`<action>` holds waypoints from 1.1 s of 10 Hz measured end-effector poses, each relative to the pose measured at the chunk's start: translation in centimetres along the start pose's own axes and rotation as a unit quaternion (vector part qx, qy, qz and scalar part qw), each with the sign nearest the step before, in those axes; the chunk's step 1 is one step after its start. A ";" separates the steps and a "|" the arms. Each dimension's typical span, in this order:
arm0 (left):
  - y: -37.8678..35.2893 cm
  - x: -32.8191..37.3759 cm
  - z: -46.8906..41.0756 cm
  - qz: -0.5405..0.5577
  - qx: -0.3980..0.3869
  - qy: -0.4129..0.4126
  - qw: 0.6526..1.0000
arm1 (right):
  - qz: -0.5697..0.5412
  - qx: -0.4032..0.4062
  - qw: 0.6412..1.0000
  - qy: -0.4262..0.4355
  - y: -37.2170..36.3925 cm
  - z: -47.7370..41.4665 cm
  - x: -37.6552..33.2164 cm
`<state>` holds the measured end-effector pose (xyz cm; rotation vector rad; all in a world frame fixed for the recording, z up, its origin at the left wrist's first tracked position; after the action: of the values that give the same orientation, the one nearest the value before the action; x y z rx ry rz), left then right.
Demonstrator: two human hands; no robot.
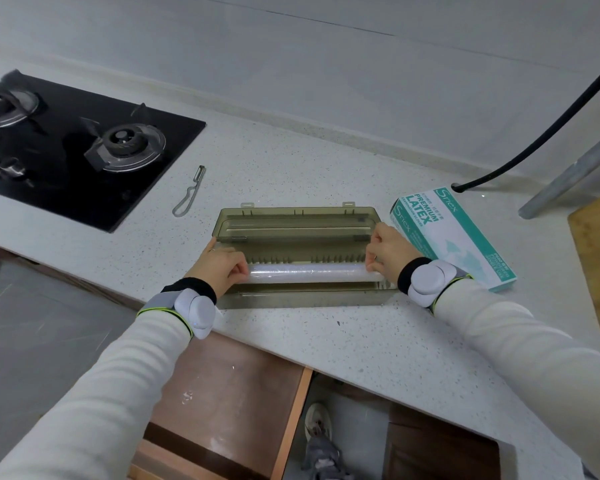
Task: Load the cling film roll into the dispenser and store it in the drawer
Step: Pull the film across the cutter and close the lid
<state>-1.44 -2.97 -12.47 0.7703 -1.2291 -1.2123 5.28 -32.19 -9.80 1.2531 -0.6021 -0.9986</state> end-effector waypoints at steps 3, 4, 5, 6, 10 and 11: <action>1.3 0.2 0.1 0.048 0.050 0.053 0.996 | -0.017 -0.037 0.999 -0.029 0.7 -0.1 -0.2; 1.2 0.1 0.3 0.035 0.115 0.043 0.992 | -0.025 -0.041 0.998 -0.039 1.2 -0.4 -0.4; 1.0 0.1 0.2 0.018 0.134 0.051 0.989 | -0.027 -0.051 0.997 -0.050 1.3 -0.6 -0.5; 0.4 -0.2 -0.1 0.010 0.127 0.090 0.988 | -0.023 -0.072 0.995 -0.065 1.3 -0.7 -0.5; -0.2 -0.3 -1.7 0.065 0.187 0.151 0.968 | -0.021 -0.107 0.990 -0.090 2.3 -1.5 -0.3; -0.2 -0.5 -2.3 0.084 0.193 0.161 0.964 | -0.031 -0.107 0.989 -0.099 2.5 -1.9 -0.3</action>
<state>0.73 -2.89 -13.29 1.0796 -1.2407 -0.6810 7.43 -31.03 -7.78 0.9953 -0.5937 -1.2164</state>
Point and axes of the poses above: each hand's wrist, its own z-axis away from the middle knuckle, its own y-axis out of the back of the hand, x = y × z, the point moved 4 cm from there along -z, towards the middle knuckle, and after that the axes turned 4 degrees about -x, right-handed, at the moved point
